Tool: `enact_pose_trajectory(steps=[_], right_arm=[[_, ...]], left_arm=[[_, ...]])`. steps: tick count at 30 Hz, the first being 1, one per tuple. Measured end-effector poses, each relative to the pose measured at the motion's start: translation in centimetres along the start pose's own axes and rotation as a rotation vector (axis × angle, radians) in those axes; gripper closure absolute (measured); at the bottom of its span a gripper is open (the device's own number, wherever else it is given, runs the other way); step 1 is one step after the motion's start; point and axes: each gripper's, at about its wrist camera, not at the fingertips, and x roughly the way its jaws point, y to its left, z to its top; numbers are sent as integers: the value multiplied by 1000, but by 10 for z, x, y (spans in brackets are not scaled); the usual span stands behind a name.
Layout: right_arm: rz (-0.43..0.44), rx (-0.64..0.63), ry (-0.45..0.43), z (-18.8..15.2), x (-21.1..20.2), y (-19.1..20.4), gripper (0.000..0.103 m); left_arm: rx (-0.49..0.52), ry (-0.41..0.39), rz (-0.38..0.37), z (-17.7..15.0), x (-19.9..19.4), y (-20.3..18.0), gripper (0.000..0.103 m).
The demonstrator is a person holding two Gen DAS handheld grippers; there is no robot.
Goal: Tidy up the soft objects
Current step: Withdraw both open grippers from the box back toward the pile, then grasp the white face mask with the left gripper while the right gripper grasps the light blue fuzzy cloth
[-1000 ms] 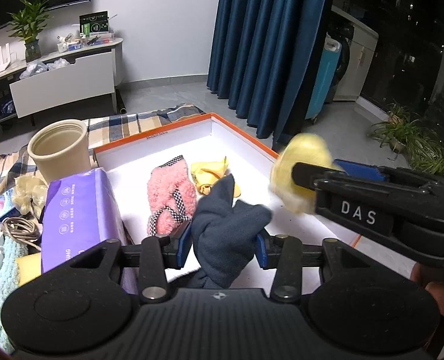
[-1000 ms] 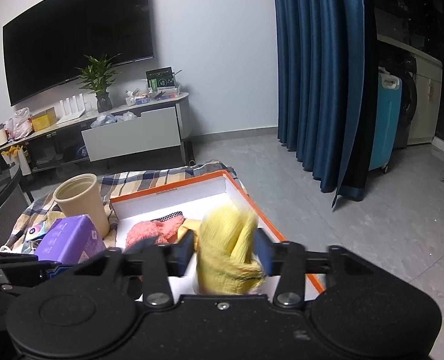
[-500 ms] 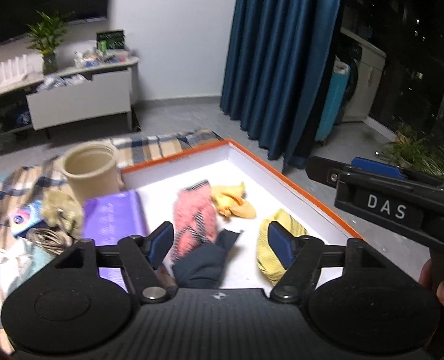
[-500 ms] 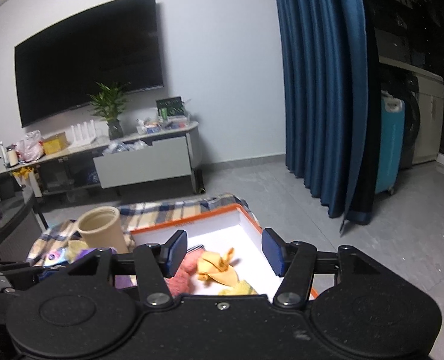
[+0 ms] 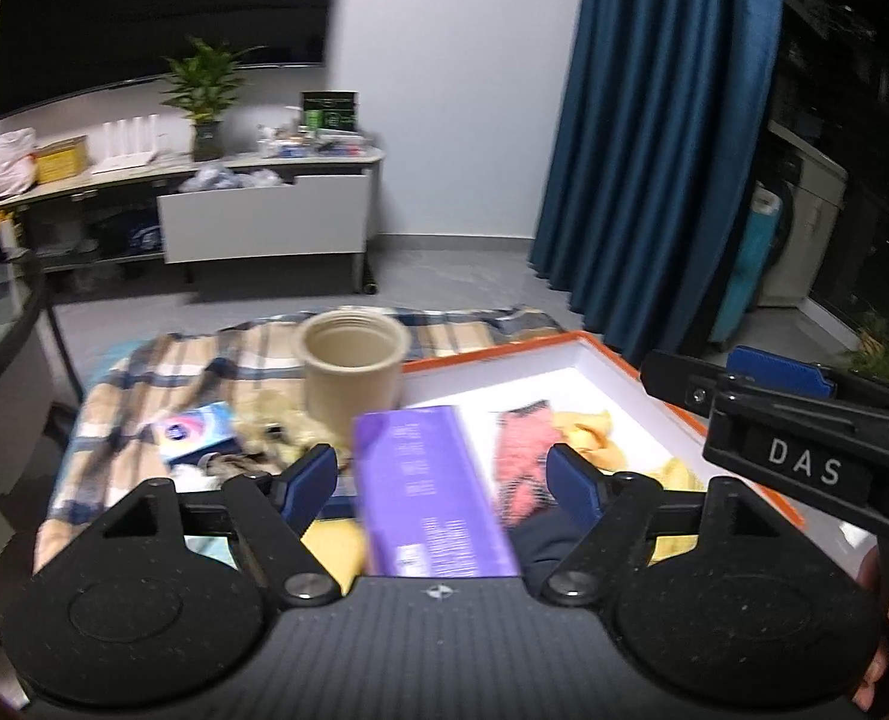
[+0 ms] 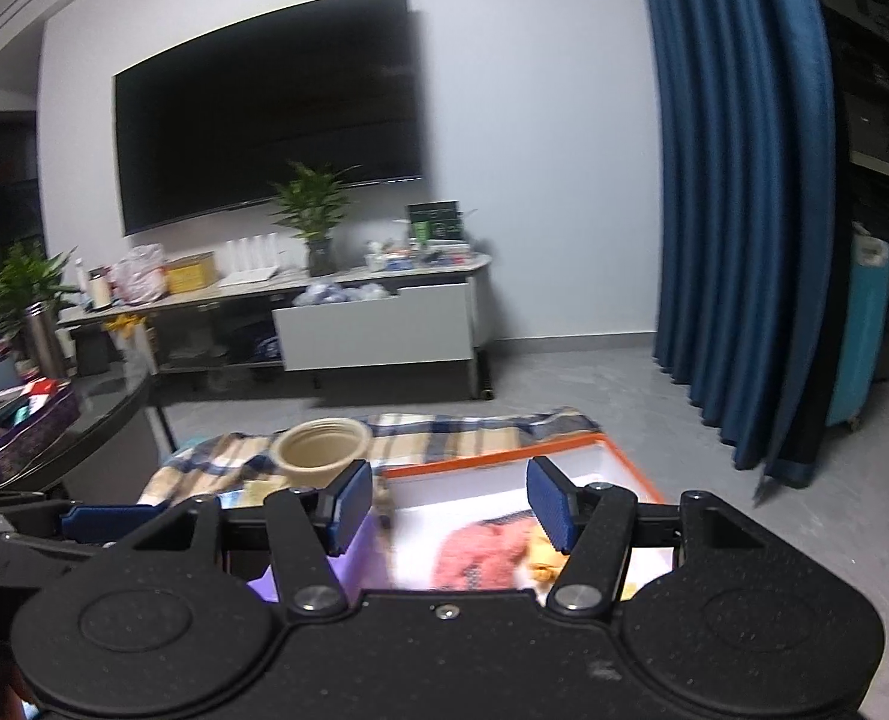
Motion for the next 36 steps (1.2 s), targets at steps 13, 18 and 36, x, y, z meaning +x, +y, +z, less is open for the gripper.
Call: enact_pose_trajectory(steps=[13, 18, 36], right_arm=[[108, -90, 22, -9, 5, 52, 32], [124, -102, 34, -11, 5, 60, 32], [170, -151, 64, -25, 13, 82, 32]], left_arm=[[-106, 14, 179, -20, -8, 71, 21], [-158, 77, 255, -35, 15, 106, 21], [-129, 141, 298, -45, 61, 161, 9]])
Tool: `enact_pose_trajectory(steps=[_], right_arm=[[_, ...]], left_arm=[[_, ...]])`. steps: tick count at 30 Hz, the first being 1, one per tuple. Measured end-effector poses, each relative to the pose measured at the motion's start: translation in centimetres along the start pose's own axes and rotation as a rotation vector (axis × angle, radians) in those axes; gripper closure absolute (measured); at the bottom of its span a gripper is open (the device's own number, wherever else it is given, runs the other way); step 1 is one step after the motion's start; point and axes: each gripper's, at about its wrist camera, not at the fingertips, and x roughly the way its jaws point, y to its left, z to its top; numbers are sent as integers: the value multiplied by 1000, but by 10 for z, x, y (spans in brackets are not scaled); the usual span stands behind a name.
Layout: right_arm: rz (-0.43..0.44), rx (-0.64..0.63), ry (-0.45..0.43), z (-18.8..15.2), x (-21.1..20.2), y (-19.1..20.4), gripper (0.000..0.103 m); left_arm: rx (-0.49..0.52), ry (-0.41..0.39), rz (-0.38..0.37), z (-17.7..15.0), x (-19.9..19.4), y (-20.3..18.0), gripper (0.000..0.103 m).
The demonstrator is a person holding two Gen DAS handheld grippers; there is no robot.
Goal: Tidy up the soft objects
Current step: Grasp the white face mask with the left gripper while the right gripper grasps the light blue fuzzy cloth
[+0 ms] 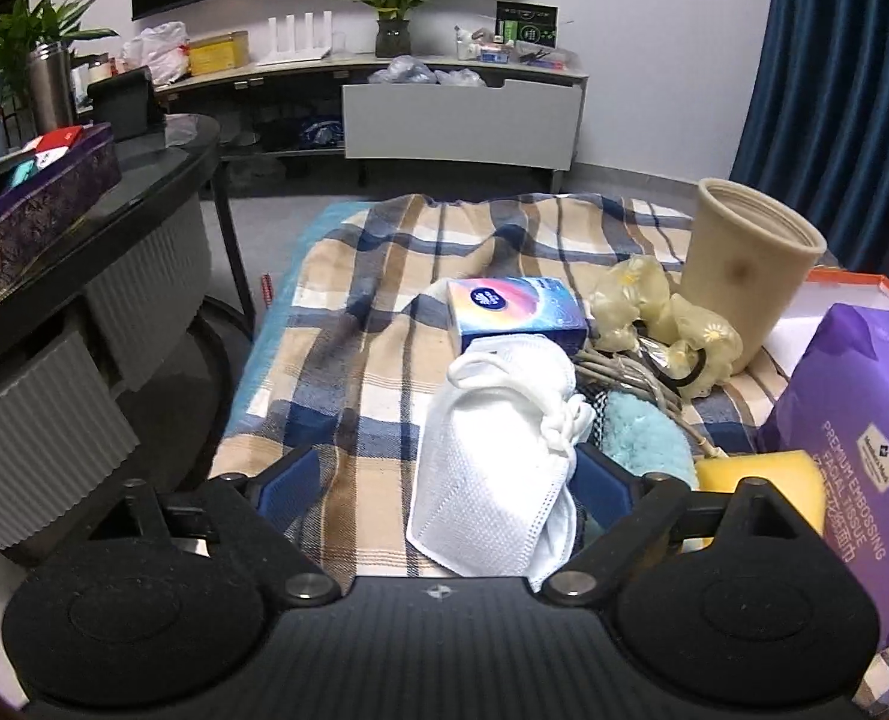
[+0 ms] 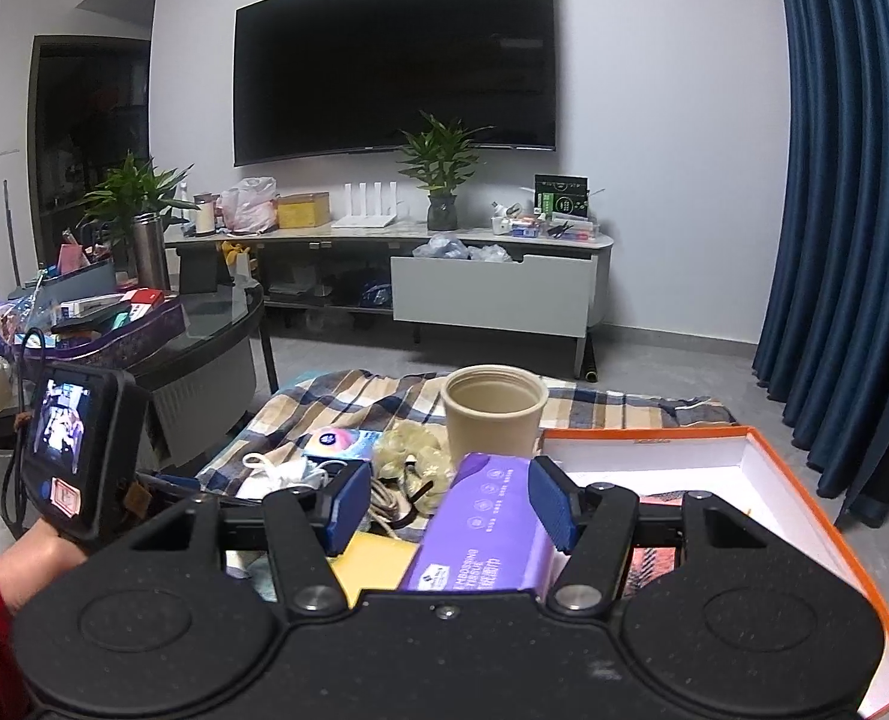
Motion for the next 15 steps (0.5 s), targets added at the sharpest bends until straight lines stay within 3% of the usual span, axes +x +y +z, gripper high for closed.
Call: enact_pose_trajectory(steps=[7, 11, 15], right_arm=[[31, -34, 12, 0, 6, 15, 32], [34, -45, 19, -1, 5, 21, 32], [59, -63, 41, -4, 9, 35, 32]], left_arm=[[74, 33, -27, -2, 12, -10, 8], [66, 53, -26, 1, 31, -11, 9], [56, 59, -22, 3, 40, -5, 36]])
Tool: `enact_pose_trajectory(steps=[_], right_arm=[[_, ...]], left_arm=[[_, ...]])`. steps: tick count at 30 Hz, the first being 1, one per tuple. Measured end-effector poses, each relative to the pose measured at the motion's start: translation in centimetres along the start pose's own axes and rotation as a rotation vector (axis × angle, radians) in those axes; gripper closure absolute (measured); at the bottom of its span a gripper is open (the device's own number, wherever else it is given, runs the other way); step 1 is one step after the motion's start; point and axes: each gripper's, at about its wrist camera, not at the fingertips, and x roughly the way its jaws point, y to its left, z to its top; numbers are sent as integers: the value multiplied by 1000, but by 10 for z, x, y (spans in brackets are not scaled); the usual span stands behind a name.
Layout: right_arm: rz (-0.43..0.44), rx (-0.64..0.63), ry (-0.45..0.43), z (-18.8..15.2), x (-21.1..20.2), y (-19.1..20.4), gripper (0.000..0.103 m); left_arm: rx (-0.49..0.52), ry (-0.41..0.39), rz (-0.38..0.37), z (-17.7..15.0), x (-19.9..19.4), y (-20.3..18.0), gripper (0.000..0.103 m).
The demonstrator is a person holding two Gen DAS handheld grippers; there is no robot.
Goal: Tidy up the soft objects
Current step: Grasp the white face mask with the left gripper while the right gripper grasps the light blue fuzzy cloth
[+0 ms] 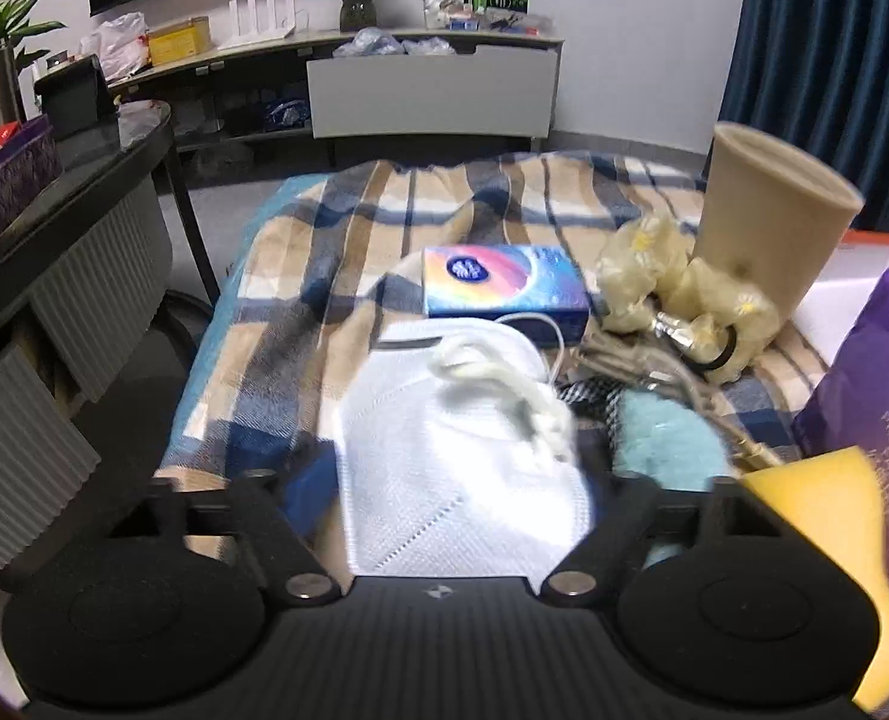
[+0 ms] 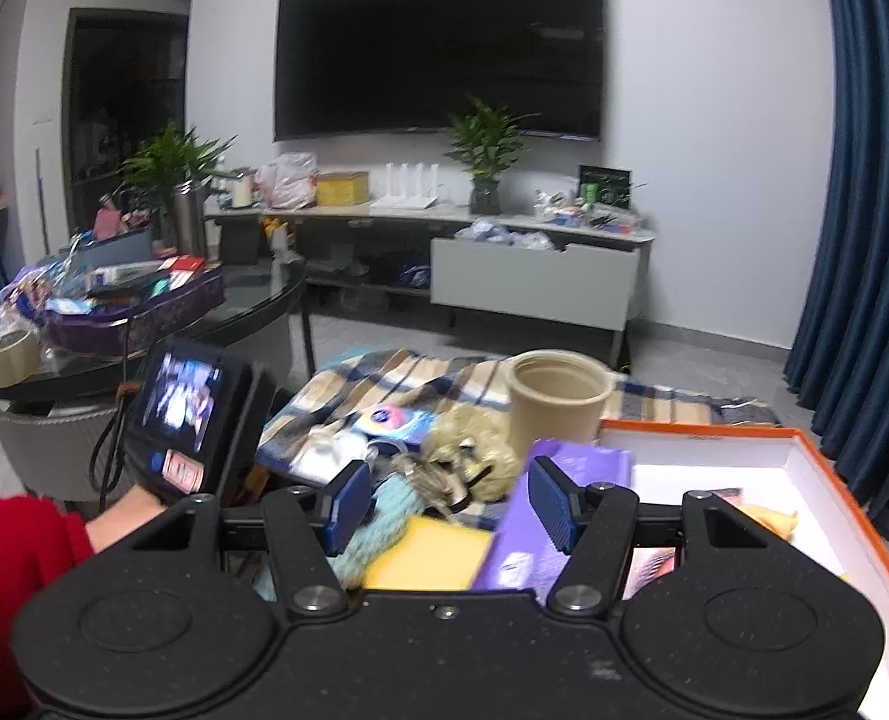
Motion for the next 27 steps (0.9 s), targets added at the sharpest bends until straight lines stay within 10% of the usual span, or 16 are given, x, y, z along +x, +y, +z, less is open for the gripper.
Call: enact_pose_trajectory(steps=[11, 27], right_arm=[[89, -42, 144, -25, 53, 65, 32], [-108, 19, 295, -41, 160, 76, 27]], left_arm=[[-31, -45, -73, -7, -64, 25, 52], [-134, -106, -120, -15, -83, 61, 52]])
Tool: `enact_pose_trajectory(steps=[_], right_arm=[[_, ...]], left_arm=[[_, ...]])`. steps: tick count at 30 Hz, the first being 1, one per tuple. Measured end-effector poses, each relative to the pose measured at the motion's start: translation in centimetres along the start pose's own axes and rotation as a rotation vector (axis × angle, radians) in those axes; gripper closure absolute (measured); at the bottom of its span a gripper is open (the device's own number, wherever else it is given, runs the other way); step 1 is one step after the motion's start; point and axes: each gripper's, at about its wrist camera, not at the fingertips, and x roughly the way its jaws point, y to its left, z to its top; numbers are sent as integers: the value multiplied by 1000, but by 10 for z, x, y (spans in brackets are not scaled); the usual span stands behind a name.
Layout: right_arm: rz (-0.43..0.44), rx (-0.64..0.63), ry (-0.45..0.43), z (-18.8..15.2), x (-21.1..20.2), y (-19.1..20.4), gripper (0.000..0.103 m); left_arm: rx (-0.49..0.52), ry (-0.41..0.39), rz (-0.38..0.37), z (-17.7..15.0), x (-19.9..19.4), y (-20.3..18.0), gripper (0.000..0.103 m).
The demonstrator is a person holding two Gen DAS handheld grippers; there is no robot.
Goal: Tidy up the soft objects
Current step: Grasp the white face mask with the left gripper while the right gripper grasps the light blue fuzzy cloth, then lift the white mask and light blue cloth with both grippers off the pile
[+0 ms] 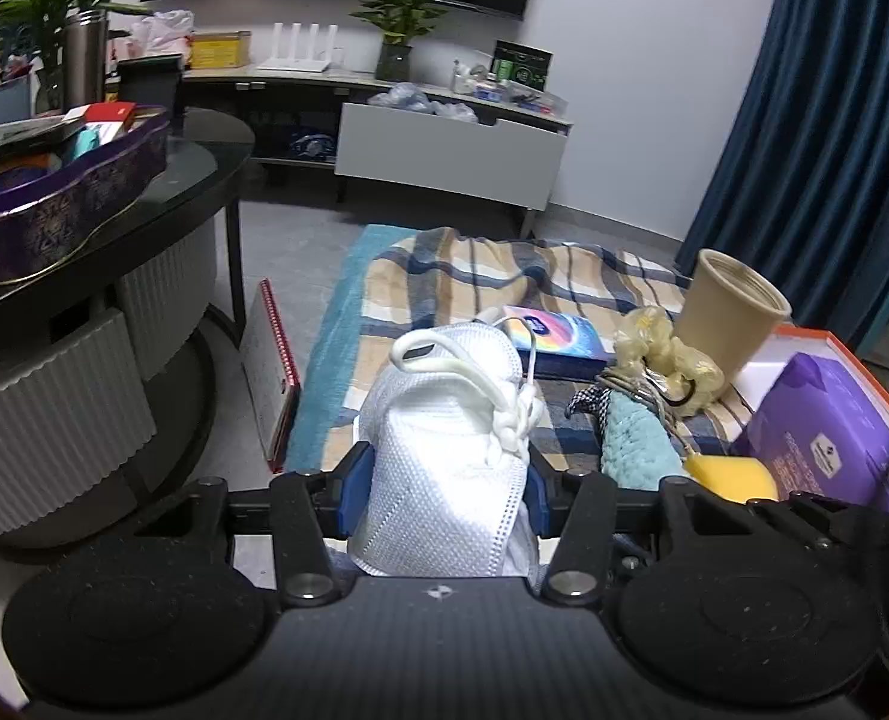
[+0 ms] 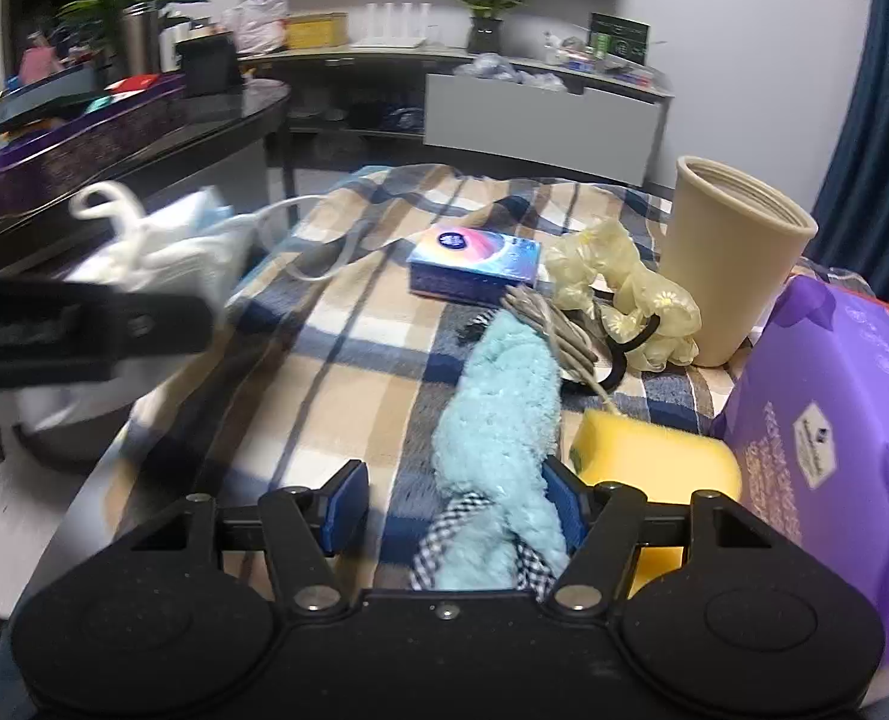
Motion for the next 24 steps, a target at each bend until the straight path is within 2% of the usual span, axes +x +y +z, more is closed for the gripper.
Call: enact_pose_trajectory(steps=[1, 2, 3, 8, 10, 15, 18, 20, 24], right_arm=[[-9, -3, 4, 1, 3, 1, 33], [-29, -14, -1, 1, 4, 2, 52], [-47, -21, -10, 1, 1, 1, 63], [58, -11, -3, -7, -23, -5, 66], [124, -9, 15, -12, -38, -4, 66], [262, -41, -5, -23, -74, -2, 66], [299, -7, 7, -24, -86, -11, 66], [299, -28, -32, -26, -99, -17, 66], [241, -117, -155, -26, -127, -21, 66]], left_arm=[[-8, -1, 4, 1, 1, 2, 52], [-13, -3, 7, 1, 1, 3, 52], [-15, -7, 12, 1, 0, 4, 52], [-9, -22, 25, 1, -3, 5, 52], [-7, -25, 29, 0, -3, 4, 52], [-6, -26, 27, -4, -8, 3, 52], [-13, -24, 24, -4, -13, 1, 52], [-17, -32, 27, -6, -20, -2, 52], [-40, -30, 25, -11, -31, -9, 52]])
